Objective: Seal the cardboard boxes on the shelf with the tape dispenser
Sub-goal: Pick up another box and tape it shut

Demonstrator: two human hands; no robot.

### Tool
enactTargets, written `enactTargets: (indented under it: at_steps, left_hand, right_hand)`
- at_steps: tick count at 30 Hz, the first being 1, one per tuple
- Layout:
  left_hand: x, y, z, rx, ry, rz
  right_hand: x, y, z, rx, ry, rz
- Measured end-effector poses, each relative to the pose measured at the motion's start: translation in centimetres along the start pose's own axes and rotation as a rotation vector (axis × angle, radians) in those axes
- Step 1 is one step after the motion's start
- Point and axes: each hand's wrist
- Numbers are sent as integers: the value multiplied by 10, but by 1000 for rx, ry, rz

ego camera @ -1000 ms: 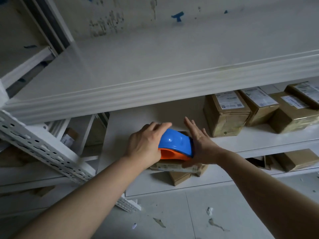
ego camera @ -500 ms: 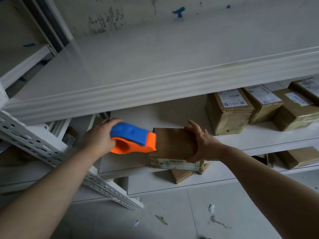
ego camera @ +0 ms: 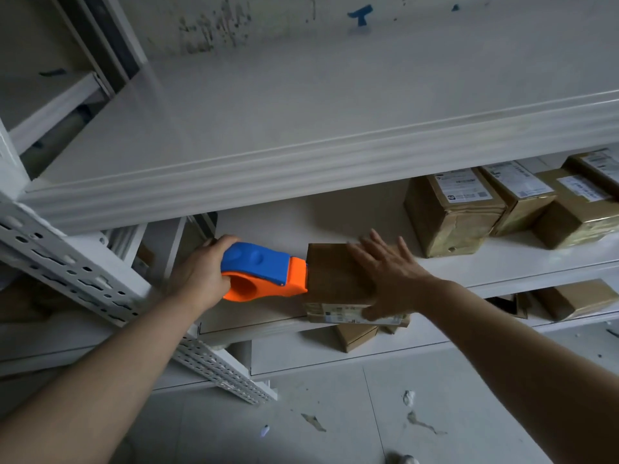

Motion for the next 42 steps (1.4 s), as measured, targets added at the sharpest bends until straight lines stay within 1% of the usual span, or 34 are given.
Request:
enactTargets:
  at_steps: [2, 4, 6, 8, 10, 12, 13, 16, 19, 22, 24, 27, 31, 32, 37, 40, 42]
  left_hand:
    - [0, 0, -3, 6, 0, -4]
    - [1, 2, -3, 22, -12, -13]
    - [4, 8, 0, 45, -18, -31]
    - [6, 17, 8, 71, 2, -44]
    - [7, 27, 17, 75, 52, -66]
    - [7, 32, 21, 80, 105, -99]
    - [7, 34, 21, 99, 127, -123]
    - [6, 32, 18, 183, 198, -191]
    - [6, 30, 21, 288, 269, -248]
    - [6, 31, 14, 301, 315, -233]
    - [5, 31, 3, 274, 296, -224]
    - [2, 28, -5, 239, 247, -252]
    - [2, 28, 8, 95, 275, -304]
    - [2, 26, 13, 39, 274, -319]
    - [-1, 8, 46, -240, 223, -260]
    - [-8, -4, 77, -379, 244, -218]
    - [-13, -6, 87, -463, 219, -241]
  right_hand:
    - [-9, 11, -23, 69, -45, 25]
    - [-13, 26, -30, 108, -53, 31]
    - [-8, 22, -21, 49, -39, 59]
    - [-4, 8, -12, 15, 38, 67]
    - [-7, -4, -19, 25, 104, -24]
    - [-15, -2, -35, -11, 100, -91]
    - [-20, 4, -42, -15, 93, -95]
    - [-23, 11, -44, 27, 105, -25]
    - [-22, 13, -34, 56, 102, -22]
    - [-22, 14, -29, 36, 131, 33]
    - [-22, 15, -28, 12, 157, 60]
    - [-23, 14, -27, 27, 149, 45]
    - [-18, 7, -10, 88, 63, -96]
    - [-16, 7, -5, 98, 44, -105]
    - [-11, 19, -1, 142, 32, 22]
    - [-9, 18, -3, 149, 38, 18]
    - [-9, 15, -2, 129, 46, 0]
Point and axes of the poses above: each hand's wrist, its own x-axis away from the middle knuckle, its own y-axis out of the palm, z = x × y, and after that the axes turned 10 degrees about -z, right-handed
